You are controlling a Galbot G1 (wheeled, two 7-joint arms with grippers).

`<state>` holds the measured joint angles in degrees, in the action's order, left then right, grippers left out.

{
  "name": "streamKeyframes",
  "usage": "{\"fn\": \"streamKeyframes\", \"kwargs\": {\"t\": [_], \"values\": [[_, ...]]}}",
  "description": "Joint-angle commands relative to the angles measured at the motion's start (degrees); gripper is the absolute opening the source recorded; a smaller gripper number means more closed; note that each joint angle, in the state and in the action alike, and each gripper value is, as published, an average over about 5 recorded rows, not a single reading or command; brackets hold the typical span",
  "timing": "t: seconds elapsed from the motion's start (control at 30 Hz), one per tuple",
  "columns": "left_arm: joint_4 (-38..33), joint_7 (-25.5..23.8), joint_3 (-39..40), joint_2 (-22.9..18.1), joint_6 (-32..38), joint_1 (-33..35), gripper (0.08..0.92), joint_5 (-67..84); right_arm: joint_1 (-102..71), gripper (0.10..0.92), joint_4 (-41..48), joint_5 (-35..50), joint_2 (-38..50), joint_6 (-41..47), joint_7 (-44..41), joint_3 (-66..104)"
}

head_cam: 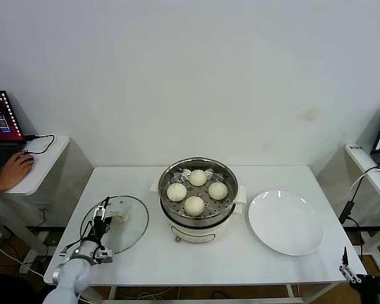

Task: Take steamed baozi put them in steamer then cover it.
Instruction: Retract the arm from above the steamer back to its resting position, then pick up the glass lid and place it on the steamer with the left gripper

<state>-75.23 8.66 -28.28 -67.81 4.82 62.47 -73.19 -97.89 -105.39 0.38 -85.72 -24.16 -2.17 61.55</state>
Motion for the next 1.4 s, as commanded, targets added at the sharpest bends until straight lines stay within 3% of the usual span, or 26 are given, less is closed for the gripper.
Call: {"fn": "streamKeyframes", "kwargs": {"t": [0.03,0.53,0.8,1.1,1.4], "values": [[3.26,-0.09,0.41,-0.12,0.02,-3.10,0.814,0.08,0.35,0.823,0.93,-0.40,-0.15,0.05,0.07,0.20],[3.87,2.03,-0.46,-1.08,1.06,-2.38,0.411,1.17,0.90,0.823,1.87,-1.35,-0.18,-0.06,0.03,-0.68],[-4.19,4.09,-2.25,0.66,1.32,1.26,0.183,4.74,0.75,0.822,1.43,-1.85,-0.14,-0.08,0.04,-1.77],[-20.24,-2.24,-5.21,9.47,-1.63,7.04,0.149,18.91,-0.10,0.823,-0.45,-1.71,1.17,0.81,-0.48,-3.14],[-33.24,-8.48,-5.36,17.17,-5.37,7.50,0.149,27.80,-0.72,0.823,-1.90,-1.29,1.64,1.14,-0.68,-4.89]]}}
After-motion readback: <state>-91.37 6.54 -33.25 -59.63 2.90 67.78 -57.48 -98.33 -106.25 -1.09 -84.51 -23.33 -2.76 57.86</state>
